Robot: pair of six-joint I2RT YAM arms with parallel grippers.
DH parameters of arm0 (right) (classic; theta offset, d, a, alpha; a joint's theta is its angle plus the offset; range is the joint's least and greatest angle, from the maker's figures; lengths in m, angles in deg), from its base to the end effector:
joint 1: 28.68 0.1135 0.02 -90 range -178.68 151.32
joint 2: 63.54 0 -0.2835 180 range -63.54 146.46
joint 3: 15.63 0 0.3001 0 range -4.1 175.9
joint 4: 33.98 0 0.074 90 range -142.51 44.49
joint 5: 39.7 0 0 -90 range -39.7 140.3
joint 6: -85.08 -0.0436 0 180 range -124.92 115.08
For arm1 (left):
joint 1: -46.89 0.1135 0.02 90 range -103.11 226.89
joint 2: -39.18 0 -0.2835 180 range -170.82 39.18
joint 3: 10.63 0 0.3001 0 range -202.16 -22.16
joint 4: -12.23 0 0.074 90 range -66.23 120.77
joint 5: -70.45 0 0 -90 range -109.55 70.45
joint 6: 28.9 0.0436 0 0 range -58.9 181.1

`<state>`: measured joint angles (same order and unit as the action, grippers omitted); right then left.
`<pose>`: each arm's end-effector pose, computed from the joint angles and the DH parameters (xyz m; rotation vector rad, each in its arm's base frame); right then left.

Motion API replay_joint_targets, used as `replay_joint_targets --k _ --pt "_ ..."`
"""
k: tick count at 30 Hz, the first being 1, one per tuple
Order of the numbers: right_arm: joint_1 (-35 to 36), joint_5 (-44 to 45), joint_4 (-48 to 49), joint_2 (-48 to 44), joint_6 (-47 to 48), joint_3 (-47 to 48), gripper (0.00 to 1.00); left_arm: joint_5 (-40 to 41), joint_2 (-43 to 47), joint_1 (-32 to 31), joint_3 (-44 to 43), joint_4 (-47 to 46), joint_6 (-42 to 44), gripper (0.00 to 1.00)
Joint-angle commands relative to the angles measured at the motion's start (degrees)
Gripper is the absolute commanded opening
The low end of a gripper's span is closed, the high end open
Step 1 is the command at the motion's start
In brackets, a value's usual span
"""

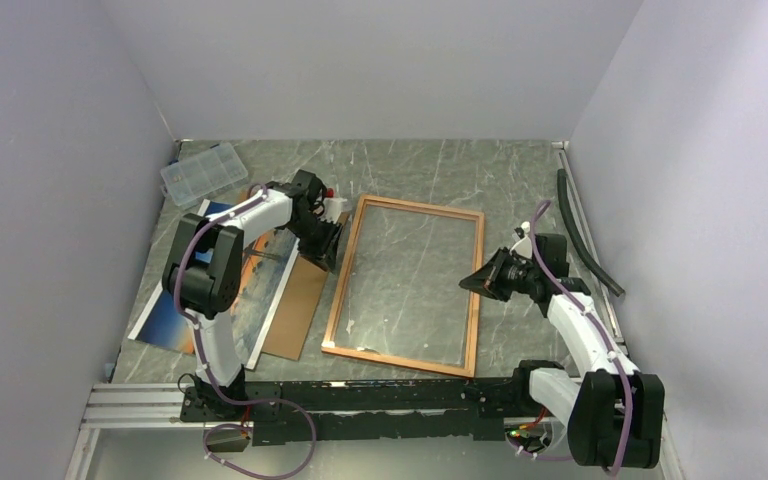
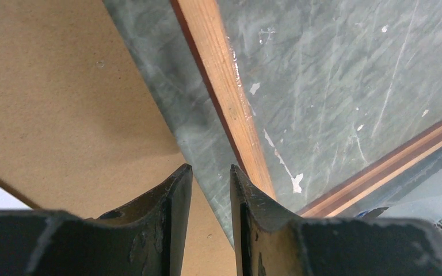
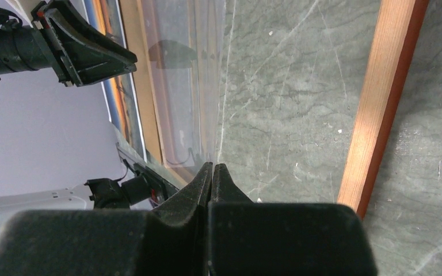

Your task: Put the photo into the frame

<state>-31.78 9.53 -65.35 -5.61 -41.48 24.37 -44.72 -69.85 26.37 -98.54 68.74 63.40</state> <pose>0.2260 0.0163 0.1802 0.5099 2.4026 1.1256 0.3837 -0.1634 0.1625 0.6470 2.8486 -0.6938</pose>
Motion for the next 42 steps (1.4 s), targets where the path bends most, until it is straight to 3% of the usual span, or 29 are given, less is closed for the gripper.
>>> replay_joint_targets --k 1,29,36,42 --pt "-0.4 -0.5 -2.6 0.9 3.6 4.9 0.0 -0.3 -0.5 -1.0 -2.0 -0.5 -0.1 0.36" --pt "-0.6 1.5 -2.8 5.5 6.4 10.3 0.0 -1.6 -1.1 -1.6 0.9 -2.2 0.2 0.33" --pt "-0.6 -3.8 2.2 3.3 0.9 7.7 0.0 -3.3 -1.5 -2.2 1.8 -2.7 -0.3 0.26" --pt "-0.6 -9.1 13.4 -1.1 -10.2 3.9 0.0 -4.5 -2.2 -3.2 3.2 -3.4 -0.6 0.21"
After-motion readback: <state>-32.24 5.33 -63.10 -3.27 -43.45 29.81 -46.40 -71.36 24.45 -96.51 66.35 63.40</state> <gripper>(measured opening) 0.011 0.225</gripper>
